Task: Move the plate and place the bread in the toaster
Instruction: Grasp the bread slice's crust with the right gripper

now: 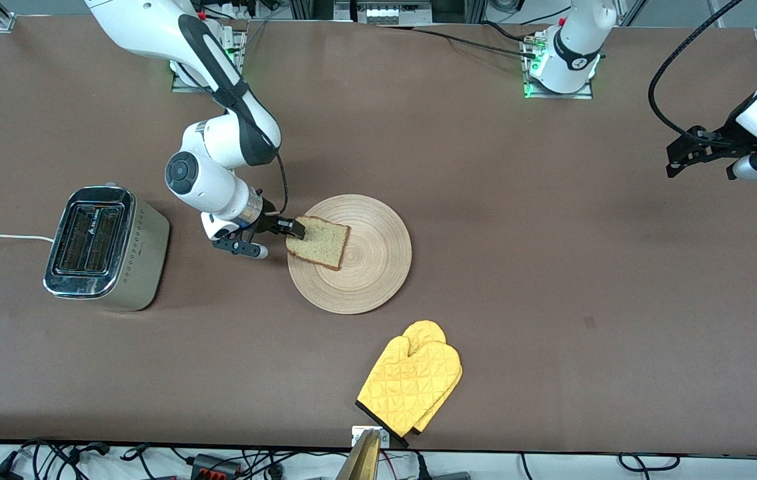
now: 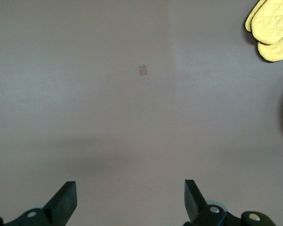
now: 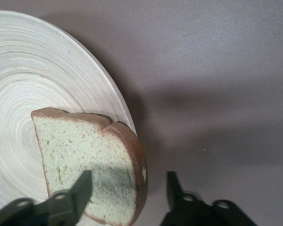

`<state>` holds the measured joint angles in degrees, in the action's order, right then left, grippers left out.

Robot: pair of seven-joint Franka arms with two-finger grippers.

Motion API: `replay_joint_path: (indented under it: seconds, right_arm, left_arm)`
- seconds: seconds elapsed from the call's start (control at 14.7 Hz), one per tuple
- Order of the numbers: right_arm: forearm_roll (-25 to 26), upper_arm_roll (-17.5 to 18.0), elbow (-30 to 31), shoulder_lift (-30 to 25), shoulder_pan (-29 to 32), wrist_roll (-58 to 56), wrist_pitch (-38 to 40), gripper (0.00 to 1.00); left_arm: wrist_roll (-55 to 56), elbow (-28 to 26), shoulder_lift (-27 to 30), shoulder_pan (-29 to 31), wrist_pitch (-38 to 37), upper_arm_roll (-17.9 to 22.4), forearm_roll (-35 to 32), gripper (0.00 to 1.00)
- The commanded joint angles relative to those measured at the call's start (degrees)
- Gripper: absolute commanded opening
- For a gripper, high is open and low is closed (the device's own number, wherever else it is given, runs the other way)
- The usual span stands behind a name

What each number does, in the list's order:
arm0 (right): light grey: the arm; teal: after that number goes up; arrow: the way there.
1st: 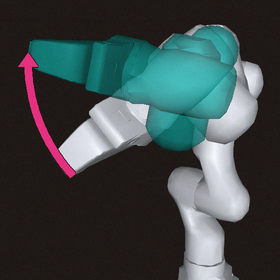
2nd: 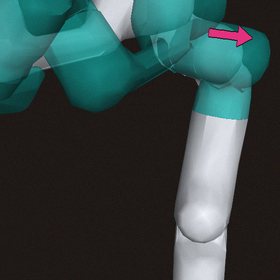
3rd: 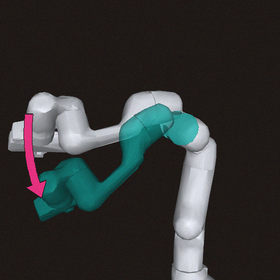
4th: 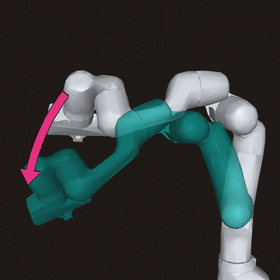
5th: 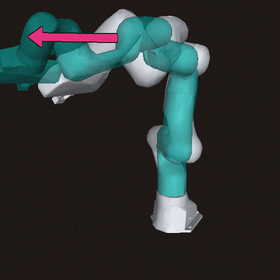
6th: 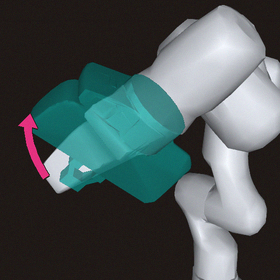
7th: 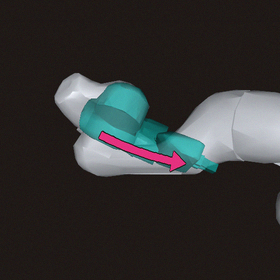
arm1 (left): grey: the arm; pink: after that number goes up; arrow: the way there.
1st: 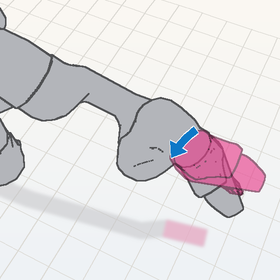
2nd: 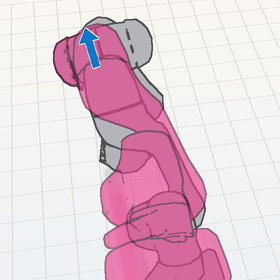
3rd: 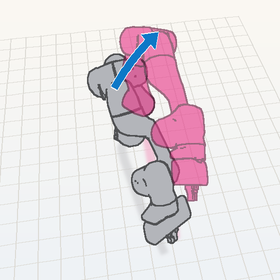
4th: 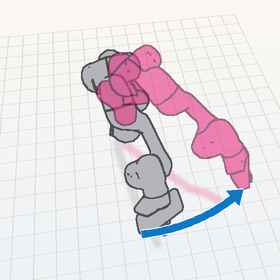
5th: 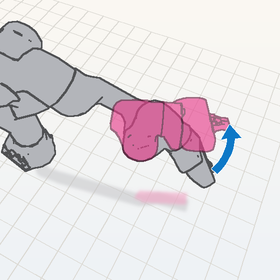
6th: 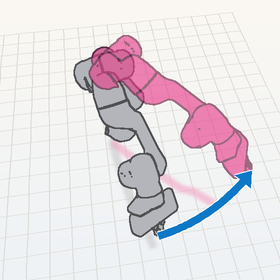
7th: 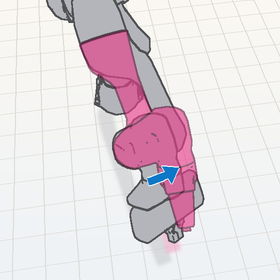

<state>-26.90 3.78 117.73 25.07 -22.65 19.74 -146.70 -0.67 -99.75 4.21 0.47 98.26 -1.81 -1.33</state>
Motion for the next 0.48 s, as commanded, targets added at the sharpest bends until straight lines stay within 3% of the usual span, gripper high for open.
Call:
replay_joint_path:
  seconds: [0.0,0.14,0.41]
  right_arm:
    - [-1.31,-0.26,0.22,0.07,-0.64,1.00,-0.78,0.60]
    - [-1.31,-0.26,0.22,0.07,-0.64,1.09,-0.69,0.53]
    - [-1.31,-0.26,0.22,0.07,-0.64,1.09,-0.61,0.48]
  left_arm:
    - [0.40,2.54,-0.78,-0.56,-1.32,0.14,0.63,1.00]
    - [0.40,2.89,-0.69,-0.82,-1.49,-0.38,0.72,1.00]
    - [0.49,2.89,-0.78,-0.82,-3.34,-1.27,0.80,1.00]
